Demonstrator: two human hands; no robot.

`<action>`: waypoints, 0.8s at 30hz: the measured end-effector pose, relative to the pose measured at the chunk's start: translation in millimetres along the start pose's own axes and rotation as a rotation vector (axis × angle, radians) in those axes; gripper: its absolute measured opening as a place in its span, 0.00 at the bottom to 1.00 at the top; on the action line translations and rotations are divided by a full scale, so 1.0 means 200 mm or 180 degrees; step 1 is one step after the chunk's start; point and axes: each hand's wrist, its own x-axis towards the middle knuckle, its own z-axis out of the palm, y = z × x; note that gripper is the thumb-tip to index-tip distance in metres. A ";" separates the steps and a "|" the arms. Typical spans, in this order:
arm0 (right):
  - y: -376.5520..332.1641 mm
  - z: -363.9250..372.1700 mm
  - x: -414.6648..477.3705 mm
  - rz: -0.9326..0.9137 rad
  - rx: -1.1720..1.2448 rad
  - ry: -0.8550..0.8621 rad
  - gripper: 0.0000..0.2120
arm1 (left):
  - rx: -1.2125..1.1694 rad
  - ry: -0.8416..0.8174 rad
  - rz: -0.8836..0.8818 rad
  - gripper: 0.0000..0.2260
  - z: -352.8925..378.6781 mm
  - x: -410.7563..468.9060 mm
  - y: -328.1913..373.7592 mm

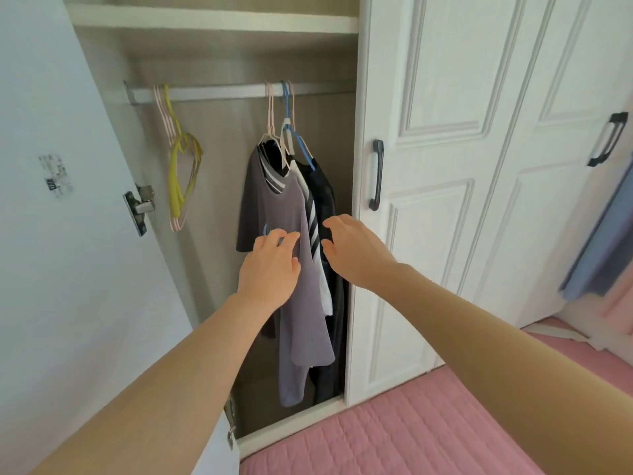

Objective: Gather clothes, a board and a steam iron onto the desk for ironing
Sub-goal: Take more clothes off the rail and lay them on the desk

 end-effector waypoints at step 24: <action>0.18 0.23 0.74 0.0040 -0.0132 0.0639 0.15 | 0.0478 0.0735 0.0391 0.11 0.02 0.63 -0.17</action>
